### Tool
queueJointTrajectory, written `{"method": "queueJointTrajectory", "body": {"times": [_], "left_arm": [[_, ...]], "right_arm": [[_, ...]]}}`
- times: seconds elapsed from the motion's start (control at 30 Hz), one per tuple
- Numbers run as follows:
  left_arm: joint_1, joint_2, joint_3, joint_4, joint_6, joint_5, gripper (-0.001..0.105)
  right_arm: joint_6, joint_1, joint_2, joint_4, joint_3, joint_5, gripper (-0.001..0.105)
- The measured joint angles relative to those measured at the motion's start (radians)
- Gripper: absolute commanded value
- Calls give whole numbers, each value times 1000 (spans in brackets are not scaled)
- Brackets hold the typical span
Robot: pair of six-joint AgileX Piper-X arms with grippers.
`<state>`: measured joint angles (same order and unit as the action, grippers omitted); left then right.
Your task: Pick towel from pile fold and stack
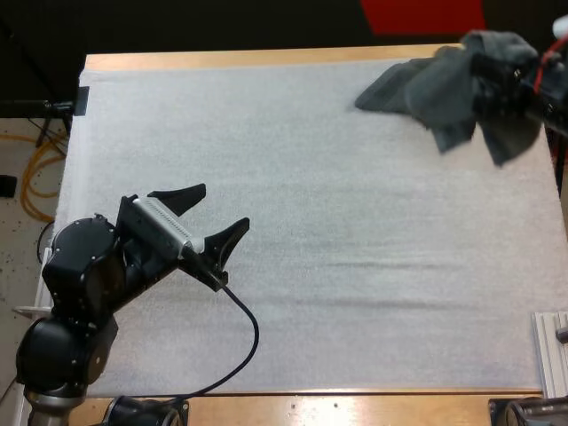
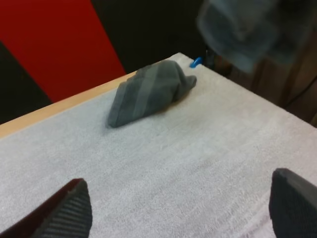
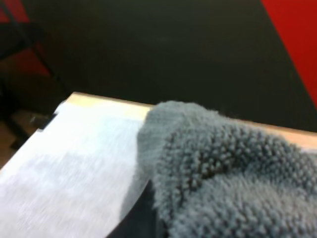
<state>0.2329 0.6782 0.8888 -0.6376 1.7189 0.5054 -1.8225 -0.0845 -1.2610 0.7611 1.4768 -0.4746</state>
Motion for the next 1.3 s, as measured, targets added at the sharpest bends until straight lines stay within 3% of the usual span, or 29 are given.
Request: {"method": "queueJointTrajectory", "body": {"times": [0.2,0.37,0.67,0.9,1.0,1.07,1.1,1.17,1.23,1.3], "left_arm": [[0,-51,0,-109,0,0,72],[0,-84,0,-225,-2,0,72],[0,-88,0,-248,-2,0,72],[0,-88,0,-248,-2,0,72],[0,-88,0,-248,-2,0,72],[0,-88,0,-248,-2,0,72],[0,-88,0,-248,-2,0,72],[0,-88,0,-248,-2,0,72],[0,-88,0,-248,-2,0,72],[0,-88,0,-249,-2,0,72]], "right_arm": [[-27,0,89,270,-14,23,0],[-29,-8,137,371,-113,29,0],[-26,-157,125,357,-385,33,0],[82,-303,-23,140,-451,33,1],[123,-382,-89,18,-451,32,17],[154,-436,-121,-54,-450,29,42],[167,-464,-134,-81,-446,25,49],[171,-512,-153,-130,-432,23,78],[162,-550,-158,-148,-411,23,89],[149,-580,-156,-153,-386,32,90]]}}
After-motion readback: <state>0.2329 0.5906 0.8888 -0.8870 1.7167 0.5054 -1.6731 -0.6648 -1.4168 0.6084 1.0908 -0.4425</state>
